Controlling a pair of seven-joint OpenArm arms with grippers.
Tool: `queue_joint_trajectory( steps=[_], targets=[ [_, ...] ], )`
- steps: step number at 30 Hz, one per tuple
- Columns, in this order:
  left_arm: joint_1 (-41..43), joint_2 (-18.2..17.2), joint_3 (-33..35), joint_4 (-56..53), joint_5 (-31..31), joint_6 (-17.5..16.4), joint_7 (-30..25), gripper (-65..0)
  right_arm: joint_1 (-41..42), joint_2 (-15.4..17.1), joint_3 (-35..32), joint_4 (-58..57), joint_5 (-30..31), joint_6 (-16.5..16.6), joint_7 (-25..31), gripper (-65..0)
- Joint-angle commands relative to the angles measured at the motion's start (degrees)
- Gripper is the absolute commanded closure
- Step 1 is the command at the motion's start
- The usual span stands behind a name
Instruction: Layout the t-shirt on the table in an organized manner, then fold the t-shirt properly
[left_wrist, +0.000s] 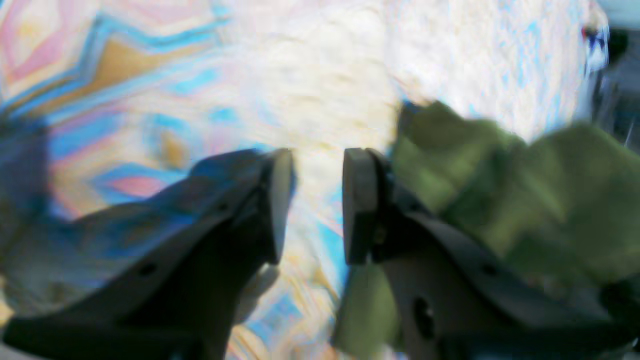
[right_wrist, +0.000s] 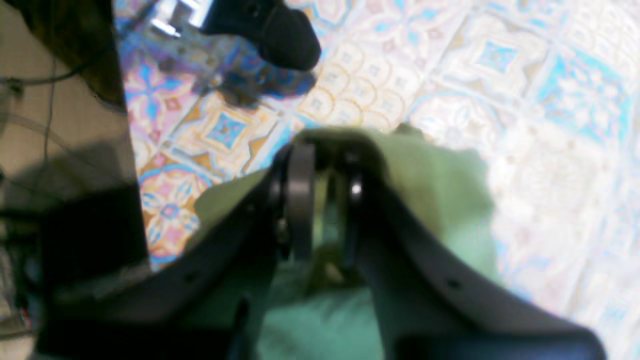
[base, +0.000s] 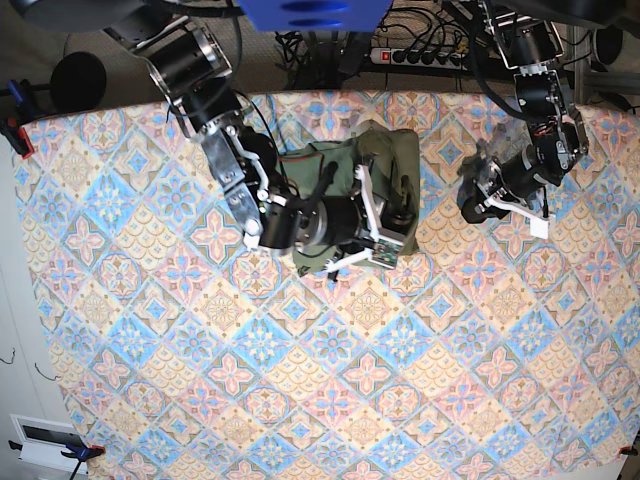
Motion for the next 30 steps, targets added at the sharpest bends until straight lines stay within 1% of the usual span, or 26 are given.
queue_joint_trajectory(
  steps=[1, 3, 6, 8, 10, 12, 18, 22, 26, 30],
  targets=[
    [-0.45, -0.34, 1.34, 3.79, -1.15, -0.54, 0.13, -16.8, -0.99, 0.79, 1.28, 2.14, 0.47, 0.17, 0.04, -7.8],
    [0.35, -0.34, 3.01, 7.3, -0.8, -0.54, 0.22, -16.8, -3.45, 1.58, 2.95, 4.6, 0.47, 0.17, 0.04, -7.8],
    [-0.36, -0.16, 3.81, 7.57, -0.8, -0.54, 0.31, -16.8, -6.52, 2.28, 5.76, 6.62, 0.47, 0.17, 0.04, -7.8],
    [-0.45, 0.01, 3.81, 7.57, -0.8, -0.54, 0.4, -16.8, -8.46, 3.87, 7.08, 6.71, 0.47, 0.17, 0.39, -7.7],
    [-0.36, 0.01, 3.89, 7.57, -0.8, -0.54, 0.49, -16.8, -8.9, 4.48, 7.7, 6.71, 0.47, 0.17, 0.39, -7.7],
    [-0.36, 0.01, 3.89, 7.57, -0.8, -0.54, 0.49, -16.8, -8.55, 4.31, 8.14, 6.18, 0.29, 0.17, 0.48, -7.7],
    [-0.27, -0.07, 3.89, 7.57, -1.06, -0.54, 0.49, -16.8, -4.06, 4.22, 8.05, 0.38, 0.21, 0.17, 0.92, -7.7],
    [1.05, -0.25, 3.37, 7.57, -1.15, -0.54, 0.22, -16.8, -3.89, 4.22, 7.96, -4.11, 0.21, 0.17, 5.14, -7.7],
    [1.22, -0.25, 3.37, 7.65, -1.24, -0.54, 0.13, -16.8, -3.8, 3.95, 7.79, -8.41, 0.29, 0.17, 6.28, -7.8],
    [1.22, -0.25, 3.28, 7.65, -1.24, -0.54, 0.13, -16.8, -1.6, 2.02, 3.74, -8.94, 0.29, 0.17, 6.46, -7.8]
  ],
)
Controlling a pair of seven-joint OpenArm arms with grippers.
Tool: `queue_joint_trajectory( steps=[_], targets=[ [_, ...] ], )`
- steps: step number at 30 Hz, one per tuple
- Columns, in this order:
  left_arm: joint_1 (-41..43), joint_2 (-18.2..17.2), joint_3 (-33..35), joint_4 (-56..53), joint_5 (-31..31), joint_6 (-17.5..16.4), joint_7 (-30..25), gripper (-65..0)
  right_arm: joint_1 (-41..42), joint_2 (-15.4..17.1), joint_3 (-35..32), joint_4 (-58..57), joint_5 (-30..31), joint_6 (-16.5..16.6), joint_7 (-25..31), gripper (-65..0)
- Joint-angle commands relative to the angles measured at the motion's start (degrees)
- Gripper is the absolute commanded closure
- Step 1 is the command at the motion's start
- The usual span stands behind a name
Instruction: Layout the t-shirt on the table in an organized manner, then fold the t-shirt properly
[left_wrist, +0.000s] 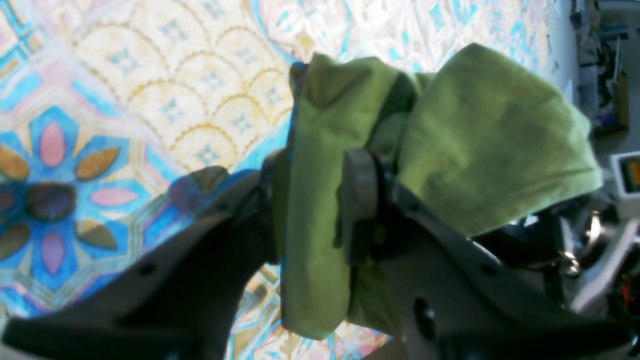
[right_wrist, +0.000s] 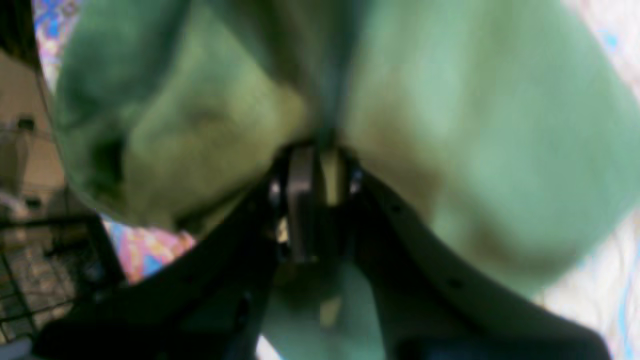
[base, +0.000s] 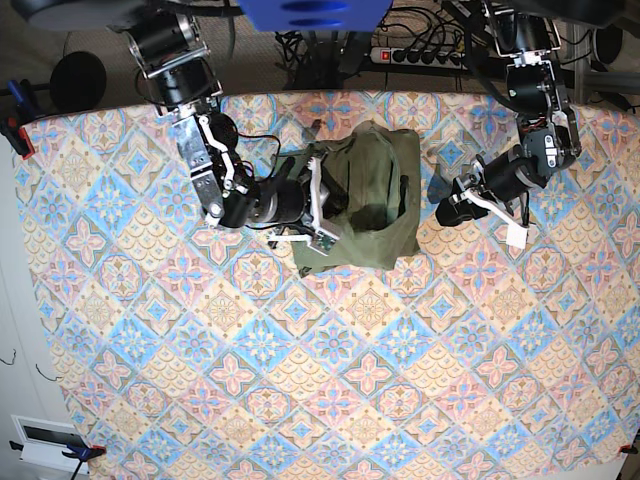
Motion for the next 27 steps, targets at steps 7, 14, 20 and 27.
queue_joint_trajectory(
  steps=[7, 14, 20, 27],
  targets=[
    [-0.55, -0.6, -0.44, 0.99, -1.0, -0.43, -0.65, -16.8, 5.09, -6.27, -3.53, 1.11, 1.8, 0.34, 1.74, -7.8],
    [0.42, -0.69, -3.87, 0.99, -1.09, -0.43, -0.21, -16.8, 9.66, -10.93, -3.53, -2.93, 1.72, 0.34, 1.83, -7.8],
    [2.71, -3.41, -1.23, 2.04, -3.11, -2.71, -0.13, -16.8, 10.27, -11.11, -3.27, -5.31, 1.63, 0.34, 4.55, -7.8],
    [9.48, -8.25, 0.62, 14.09, -5.66, -4.47, 1.98, -16.8, 12.82, -9.61, -2.92, -9.35, -1.1, 0.34, 6.4, -7.5]
  ],
)
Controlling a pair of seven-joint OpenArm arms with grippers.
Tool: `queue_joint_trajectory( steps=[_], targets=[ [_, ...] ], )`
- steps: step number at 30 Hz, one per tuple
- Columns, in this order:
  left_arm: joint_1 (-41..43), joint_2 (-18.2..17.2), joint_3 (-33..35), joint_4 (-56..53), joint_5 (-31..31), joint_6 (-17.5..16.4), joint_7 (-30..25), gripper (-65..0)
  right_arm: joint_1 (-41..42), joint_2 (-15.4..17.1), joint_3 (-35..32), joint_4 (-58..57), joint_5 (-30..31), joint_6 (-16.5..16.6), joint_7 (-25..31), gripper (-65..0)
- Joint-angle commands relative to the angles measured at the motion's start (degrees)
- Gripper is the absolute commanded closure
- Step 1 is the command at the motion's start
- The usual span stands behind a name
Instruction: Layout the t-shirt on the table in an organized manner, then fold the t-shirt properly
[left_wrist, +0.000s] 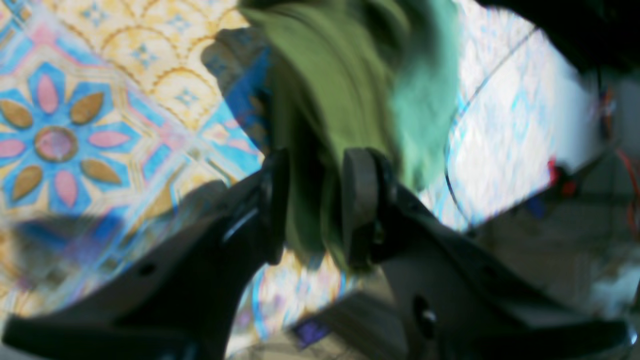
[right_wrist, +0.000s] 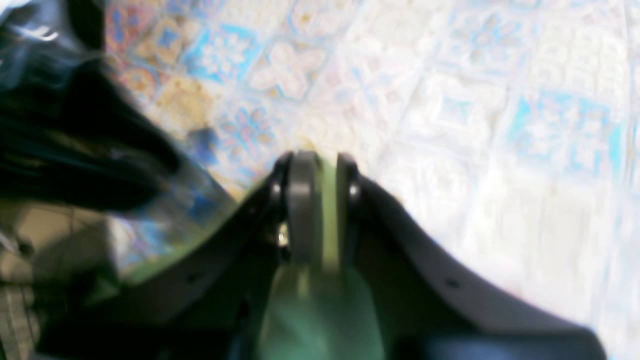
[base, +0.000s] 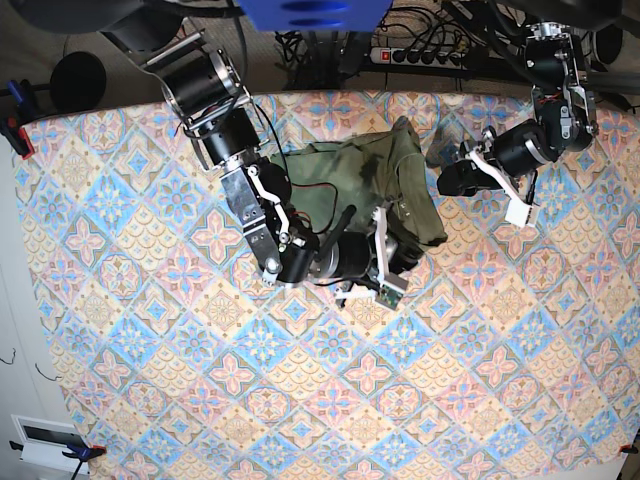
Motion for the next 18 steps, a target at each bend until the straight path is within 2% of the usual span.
queue_joint_trajectory(
  steps=[1, 5, 8, 14, 18],
  targets=[
    [0.87, -1.12, -0.17, 2.6, -0.83, -0.12, -0.81, -16.8, 0.63, -0.26, 0.65, -0.02, -0.41, 0.19, 1.44, -7.5],
    [2.8, -1.3, 1.41, 5.76, -0.83, -0.12, -0.81, -16.8, 1.77, -0.35, 2.76, -5.03, -6.65, 0.19, 3.46, -7.5],
    [2.63, -1.21, 4.66, 5.76, -0.3, -0.12, -0.9, -16.8, 3.44, -0.44, 2.76, -9.69, -9.02, 0.19, 3.73, -7.5],
    [2.63, -1.04, 9.94, 5.76, -0.3, -0.03, -1.16, -16.8, 5.02, -0.26, 2.85, -14.26, -11.22, 0.19, 7.42, -7.5],
    [2.19, -0.95, 11.79, 5.68, 0.14, 0.41, -1.43, -16.8, 7.04, -0.17, 2.85, -19.01, -11.31, 0.19, 7.68, -7.5]
  ],
)
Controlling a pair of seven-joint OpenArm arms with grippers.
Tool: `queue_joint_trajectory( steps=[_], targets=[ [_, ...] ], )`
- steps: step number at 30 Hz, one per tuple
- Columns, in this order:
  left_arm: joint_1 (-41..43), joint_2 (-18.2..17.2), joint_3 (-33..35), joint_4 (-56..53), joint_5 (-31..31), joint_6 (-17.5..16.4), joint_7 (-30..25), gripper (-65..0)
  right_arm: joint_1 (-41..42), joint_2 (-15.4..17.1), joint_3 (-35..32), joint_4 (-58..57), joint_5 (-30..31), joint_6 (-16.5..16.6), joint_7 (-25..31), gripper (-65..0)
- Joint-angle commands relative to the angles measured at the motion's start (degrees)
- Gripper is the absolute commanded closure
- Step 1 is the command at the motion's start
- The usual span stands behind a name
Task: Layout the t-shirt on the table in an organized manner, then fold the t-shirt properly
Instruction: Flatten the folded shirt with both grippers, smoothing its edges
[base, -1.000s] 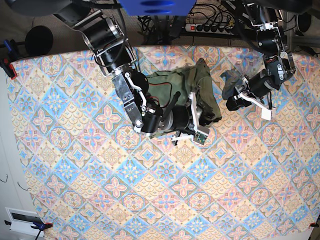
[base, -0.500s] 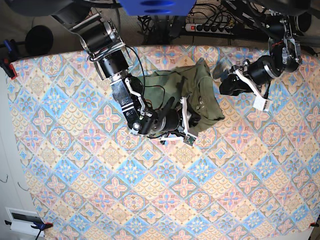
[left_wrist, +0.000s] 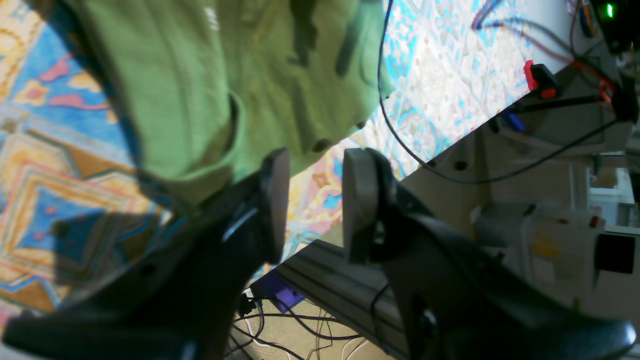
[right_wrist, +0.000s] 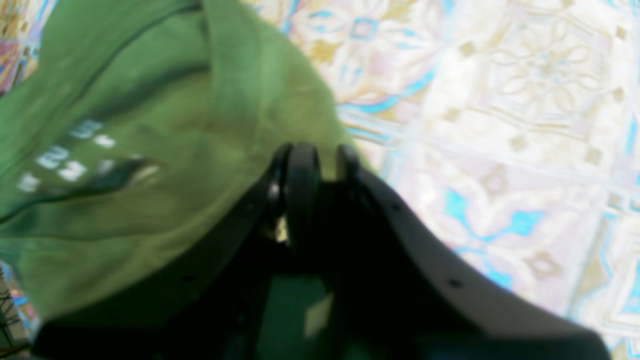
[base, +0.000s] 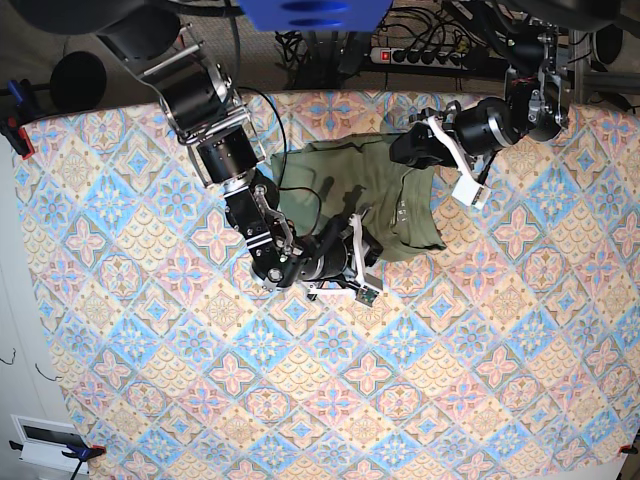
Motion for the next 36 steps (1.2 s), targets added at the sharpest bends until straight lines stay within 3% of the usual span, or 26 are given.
queue_joint_trajectory(
  steps=[1, 6, 11, 16, 23, 29, 31, 34, 36],
  targets=[
    [-0.39, -0.38, -0.34, 0.76, -0.14, -0.14, -0.99, -16.8, 1.89, -0.26, 0.2, -0.02, 0.21, 0.14, 0.62, -7.5],
    [-2.5, 0.94, -0.26, -1.62, 8.83, -0.23, -0.99, -16.8, 1.71, 0.8, 3.45, 4.03, 0.56, 0.14, 0.18, -7.5],
    [-3.56, 2.26, 0.62, -8.12, 13.13, -0.4, -3.37, -16.8, 1.54, 0.97, 7.59, 10.09, 0.48, 0.14, -1.84, -7.5],
    [-3.29, 2.08, 2.03, -11.81, 13.22, -0.49, -3.72, -16.8, 1.62, 0.97, 8.2, 10.0, 0.39, 0.14, -1.93, -7.5],
    [-0.65, 1.99, 1.77, -0.47, 8.91, -0.58, -3.45, -16.8, 1.89, 2.47, 7.94, 8.51, 0.39, 0.14, -1.84, -7.5],
    [-0.83, 2.26, 4.23, -1.0, 9.18, -0.4, -3.45, -16.5, 3.12, 2.55, 7.76, 1.74, 0.3, 0.14, -1.84, -7.4],
    [-1.36, 2.26, 5.72, -2.14, 10.85, -0.14, -3.63, -13.3, 3.47, 2.55, 7.67, 0.16, 0.21, 0.14, -1.84, -7.4],
    [-4.0, 2.26, 8.71, -6.54, 13.66, -0.14, -3.72, -2.2, 3.47, 2.64, 7.67, -1.42, 0.21, 0.14, -2.1, -6.3],
    [-5.75, 2.35, 9.68, -9.53, 14.72, -0.05, -3.72, 0.0, 3.38, 3.61, 7.5, -1.95, 0.04, 0.14, -2.45, -3.8]
  ],
)
